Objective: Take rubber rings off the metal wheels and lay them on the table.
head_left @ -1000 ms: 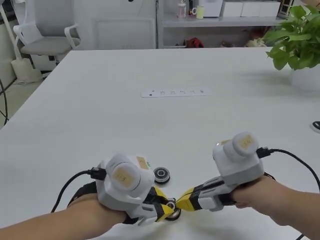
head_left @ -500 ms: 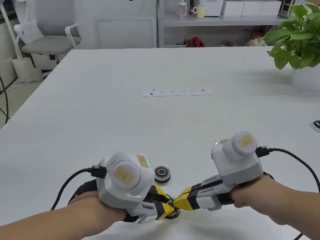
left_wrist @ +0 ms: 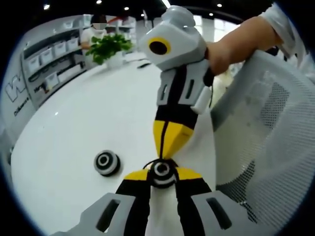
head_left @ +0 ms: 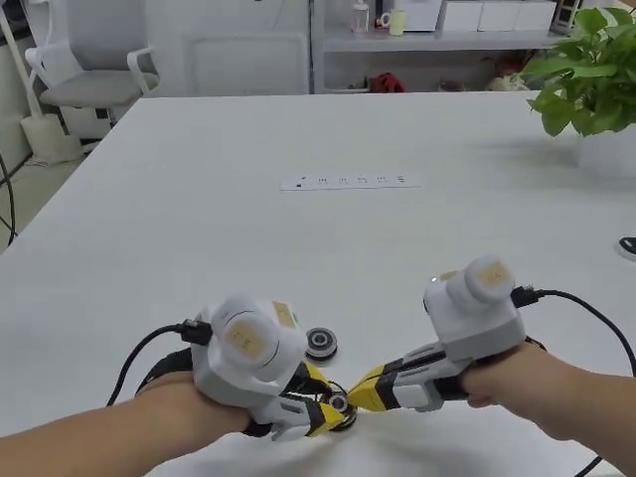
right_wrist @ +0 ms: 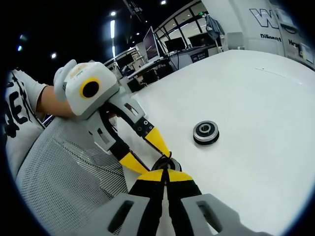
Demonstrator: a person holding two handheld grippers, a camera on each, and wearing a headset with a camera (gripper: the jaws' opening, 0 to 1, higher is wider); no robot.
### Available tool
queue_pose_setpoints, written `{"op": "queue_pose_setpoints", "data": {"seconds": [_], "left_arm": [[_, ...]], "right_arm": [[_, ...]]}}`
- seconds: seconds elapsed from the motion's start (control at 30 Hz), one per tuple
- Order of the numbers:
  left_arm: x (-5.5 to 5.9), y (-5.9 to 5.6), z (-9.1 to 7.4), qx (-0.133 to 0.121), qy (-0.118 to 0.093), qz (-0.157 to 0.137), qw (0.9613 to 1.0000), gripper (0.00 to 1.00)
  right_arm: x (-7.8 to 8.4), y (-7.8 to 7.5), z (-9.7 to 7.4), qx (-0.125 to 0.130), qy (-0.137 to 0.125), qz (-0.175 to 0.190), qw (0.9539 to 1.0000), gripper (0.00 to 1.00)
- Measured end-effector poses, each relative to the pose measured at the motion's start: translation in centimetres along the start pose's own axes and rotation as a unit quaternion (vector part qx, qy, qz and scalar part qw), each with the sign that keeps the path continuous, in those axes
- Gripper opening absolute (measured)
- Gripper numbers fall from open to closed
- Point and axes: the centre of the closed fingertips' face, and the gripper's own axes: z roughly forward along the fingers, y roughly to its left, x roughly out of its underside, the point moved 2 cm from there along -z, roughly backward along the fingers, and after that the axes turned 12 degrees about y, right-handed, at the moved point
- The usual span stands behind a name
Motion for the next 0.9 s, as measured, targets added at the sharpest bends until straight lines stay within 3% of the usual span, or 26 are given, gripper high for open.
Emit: {"op": "queue_pose_setpoints", "data": {"seconds": [0.3,0.47,0.9], "left_arm": [[-0.3,-0.3,-1.6,0.008,-0.006,0.007,0.9999,0.29],[-0.2,-0.3,-2.6,0.012,-0.013,-0.003,0.9998,0.33],[0.5,0.0,-5.4,-0.003,-0.026,-0.015,0.9995,0.49]], "right_arm": [[-0.2,0.3,-0.2,-0.006,-0.004,0.001,1.0,0.0],[-0.4,0.5,-0.3,-0.009,-0.007,0.001,0.9999,0.0],[-1.1,1.0,-0.5,-0.014,-0.012,-0.003,0.9998,0.0]]}}
